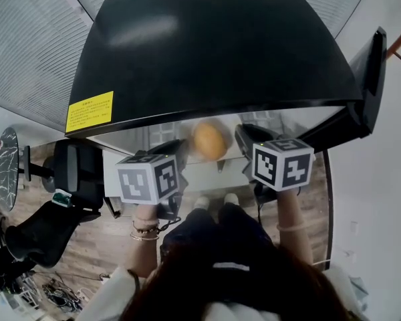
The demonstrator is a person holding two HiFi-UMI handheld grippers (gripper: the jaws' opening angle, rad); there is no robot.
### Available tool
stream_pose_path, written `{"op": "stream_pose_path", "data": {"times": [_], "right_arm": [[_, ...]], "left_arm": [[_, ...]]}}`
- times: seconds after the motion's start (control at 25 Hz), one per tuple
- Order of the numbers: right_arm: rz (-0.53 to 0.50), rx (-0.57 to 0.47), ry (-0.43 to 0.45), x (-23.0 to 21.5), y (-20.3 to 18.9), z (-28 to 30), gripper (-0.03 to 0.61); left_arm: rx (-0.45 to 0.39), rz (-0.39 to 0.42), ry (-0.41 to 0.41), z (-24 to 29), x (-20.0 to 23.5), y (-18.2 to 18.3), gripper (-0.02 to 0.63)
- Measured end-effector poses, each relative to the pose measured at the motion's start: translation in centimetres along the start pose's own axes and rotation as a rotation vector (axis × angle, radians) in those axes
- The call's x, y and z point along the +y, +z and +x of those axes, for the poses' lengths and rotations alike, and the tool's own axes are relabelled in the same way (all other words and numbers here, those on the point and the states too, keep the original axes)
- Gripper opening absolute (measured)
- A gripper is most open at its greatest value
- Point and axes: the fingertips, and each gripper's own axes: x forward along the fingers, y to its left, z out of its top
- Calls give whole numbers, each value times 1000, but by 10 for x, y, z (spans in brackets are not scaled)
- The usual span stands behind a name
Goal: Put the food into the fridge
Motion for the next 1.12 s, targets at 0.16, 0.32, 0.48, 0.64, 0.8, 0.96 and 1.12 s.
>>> {"op": "stream_pose_path", "data": {"times": [0.16,0.32,0.48,0.64,0.8,0.96,1.12], "right_arm": [[10,-21,-2,-1,7,2,51],[7,-46,-7,-3,15,4,48],[2,-67,-17,-7,23,8,49],[-19,-67,-39,-9,27,12,52],[-48,-48,-80,-14,29,15,58],[-68,-37,-116,-18,35,23,60],[-94,-20,-138,-22,33,24,63]], "left_arm": [[-22,-20,-9,2,1,8,51],[-18,-43,-12,9,2,6,58],[-38,-61,-11,14,1,11,63],[-61,-78,2,16,0,16,60],[-84,-102,9,19,-1,17,63],[-105,-100,19,23,0,27,67],[-126,-142,26,30,3,26,66]]}}
